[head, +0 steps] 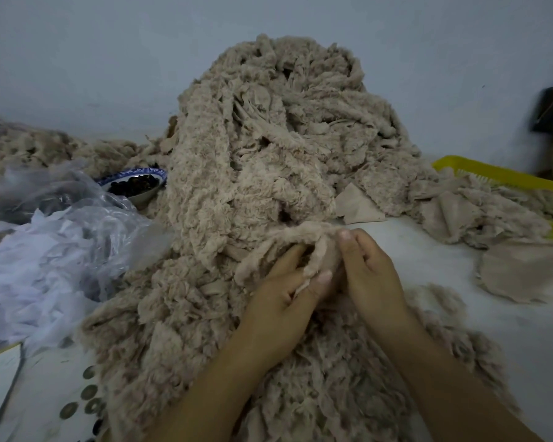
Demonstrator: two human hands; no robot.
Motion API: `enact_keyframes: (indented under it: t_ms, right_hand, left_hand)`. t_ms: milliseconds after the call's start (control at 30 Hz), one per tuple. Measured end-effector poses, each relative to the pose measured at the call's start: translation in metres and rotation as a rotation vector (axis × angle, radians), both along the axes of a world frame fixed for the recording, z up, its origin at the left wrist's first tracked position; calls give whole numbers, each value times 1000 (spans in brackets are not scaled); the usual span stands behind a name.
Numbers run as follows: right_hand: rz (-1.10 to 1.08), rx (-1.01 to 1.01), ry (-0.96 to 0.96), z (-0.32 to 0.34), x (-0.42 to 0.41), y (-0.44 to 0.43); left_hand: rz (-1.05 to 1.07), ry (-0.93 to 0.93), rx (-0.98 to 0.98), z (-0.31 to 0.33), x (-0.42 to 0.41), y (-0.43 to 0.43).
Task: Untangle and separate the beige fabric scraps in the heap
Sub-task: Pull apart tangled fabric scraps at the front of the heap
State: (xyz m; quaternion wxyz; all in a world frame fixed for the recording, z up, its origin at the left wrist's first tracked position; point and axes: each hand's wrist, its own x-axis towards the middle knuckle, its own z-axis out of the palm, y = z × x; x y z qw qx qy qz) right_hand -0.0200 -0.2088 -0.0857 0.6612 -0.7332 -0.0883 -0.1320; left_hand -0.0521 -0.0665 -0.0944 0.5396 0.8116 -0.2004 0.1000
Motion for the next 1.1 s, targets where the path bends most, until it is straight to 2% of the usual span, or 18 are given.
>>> enact_keyframes:
  t_ms: [167,267,400,533,600,633,733,800,867,933,1033,1100]
  right_hand:
    - [23,193,123,5,1,0]
    - [108,14,17,5,-6,3]
    - [217,-227,-62,-2,-13,11]
    - [108,-189,-4,-5,-9,11]
    - [31,-155,54,-7,-5,9]
    - [11,-152,69,-8,-4,8]
    - [12,-150,-42,-5,-4,8]
    - [32,-222,-176,-3,-7,8]
    - [48,-363,-285,-2,-8,9]
    - [66,-383,-261,-1,-8,9]
    - [46,-185,-134,0,-2,2]
    - [13,71,6,4,0,-3]
  left_hand:
    - [-7,122,-148,5,-3,-2]
    - [81,167,-271,10,-4,1]
    - [157,342,-572,12,1,6]
    - [136,390,-897,16,2,8]
    - [117,359,-842,16,1,7]
    - [150,318,-749,15,1,5]
    - [297,67,-283,9,2,3]
    - [274,-86,-74,6,2,2]
    - [191,-168,-5,3,2,2]
    - [159,-203,55,-1,2,2]
    - [195,-178,177,-3,0,1]
    - [192,-109,85,-2,-1,0]
